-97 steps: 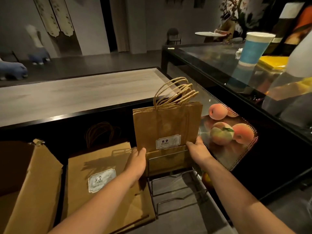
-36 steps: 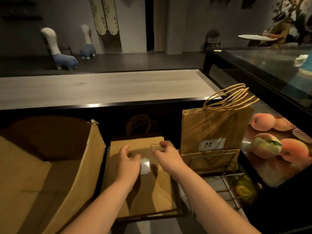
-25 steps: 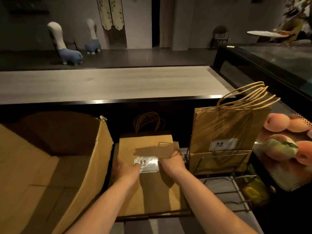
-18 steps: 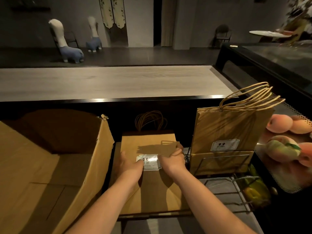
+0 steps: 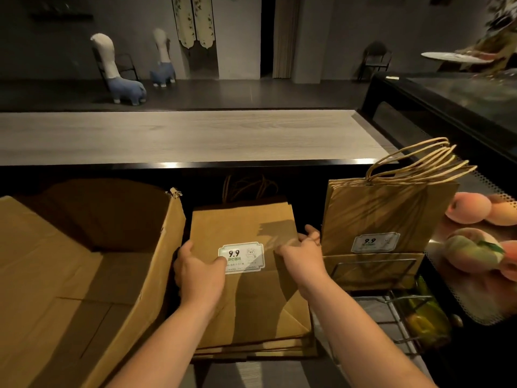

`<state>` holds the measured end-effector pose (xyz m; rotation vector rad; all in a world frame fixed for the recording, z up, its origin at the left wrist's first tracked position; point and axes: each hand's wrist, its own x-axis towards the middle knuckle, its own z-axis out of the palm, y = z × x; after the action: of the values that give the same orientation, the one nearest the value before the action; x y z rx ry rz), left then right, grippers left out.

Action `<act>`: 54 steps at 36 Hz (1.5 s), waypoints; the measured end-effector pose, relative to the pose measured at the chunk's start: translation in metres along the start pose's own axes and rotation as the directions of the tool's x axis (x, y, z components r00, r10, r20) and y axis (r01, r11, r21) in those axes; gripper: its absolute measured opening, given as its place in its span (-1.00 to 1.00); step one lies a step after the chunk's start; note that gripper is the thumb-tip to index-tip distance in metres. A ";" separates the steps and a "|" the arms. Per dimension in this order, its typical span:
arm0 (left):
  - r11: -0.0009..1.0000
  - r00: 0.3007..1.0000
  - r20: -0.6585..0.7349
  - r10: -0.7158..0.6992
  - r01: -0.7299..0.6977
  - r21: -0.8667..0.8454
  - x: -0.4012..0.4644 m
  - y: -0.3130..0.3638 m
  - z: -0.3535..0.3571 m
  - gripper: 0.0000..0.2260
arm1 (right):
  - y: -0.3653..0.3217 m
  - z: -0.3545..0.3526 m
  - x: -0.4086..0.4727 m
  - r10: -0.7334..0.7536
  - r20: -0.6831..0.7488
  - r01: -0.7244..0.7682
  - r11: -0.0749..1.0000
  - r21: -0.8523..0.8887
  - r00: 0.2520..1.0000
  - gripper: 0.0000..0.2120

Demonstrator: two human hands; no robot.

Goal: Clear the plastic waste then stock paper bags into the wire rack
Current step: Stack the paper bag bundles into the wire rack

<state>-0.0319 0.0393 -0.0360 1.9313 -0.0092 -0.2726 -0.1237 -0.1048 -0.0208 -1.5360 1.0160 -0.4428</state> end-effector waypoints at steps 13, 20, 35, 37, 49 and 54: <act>0.862 0.997 0.033 0.070 -0.044 -0.505 -0.023 0.024 -0.032 -0.80 | -0.030 -0.044 -0.054 -0.191 0.235 0.167 0.979 0.118 0.953 -0.79; 0.772 0.992 0.035 0.123 -0.073 -0.632 -0.046 0.023 -0.039 -0.67 | -0.013 -0.063 -0.070 -0.227 0.293 0.158 0.958 0.240 0.929 -0.75; 0.820 0.986 0.136 -0.096 0.156 -0.551 -0.041 -0.004 -0.016 -0.84 | 0.025 -0.045 -0.050 -0.322 0.180 0.292 0.941 0.172 0.930 -0.62; 0.848 0.988 0.147 -0.046 0.116 -0.516 -0.037 0.000 -0.014 -0.92 | 0.025 -0.043 -0.049 -0.324 0.142 0.300 0.940 0.165 0.935 -0.60; 0.849 0.952 0.118 0.282 -0.190 -0.493 -0.050 0.076 0.011 -0.70 | -0.055 -0.098 -0.047 -0.492 -0.021 0.485 0.849 0.211 0.870 -0.60; 0.831 0.914 0.200 0.353 -0.208 -0.516 -0.064 0.105 0.041 -0.81 | -0.066 -0.138 -0.034 -0.509 -0.080 0.515 0.840 0.171 0.857 -0.58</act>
<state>-0.0891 -0.0283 0.0584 1.3483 -0.3871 -0.3188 -0.2236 -0.1651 0.0832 -1.6233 0.5486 -0.9154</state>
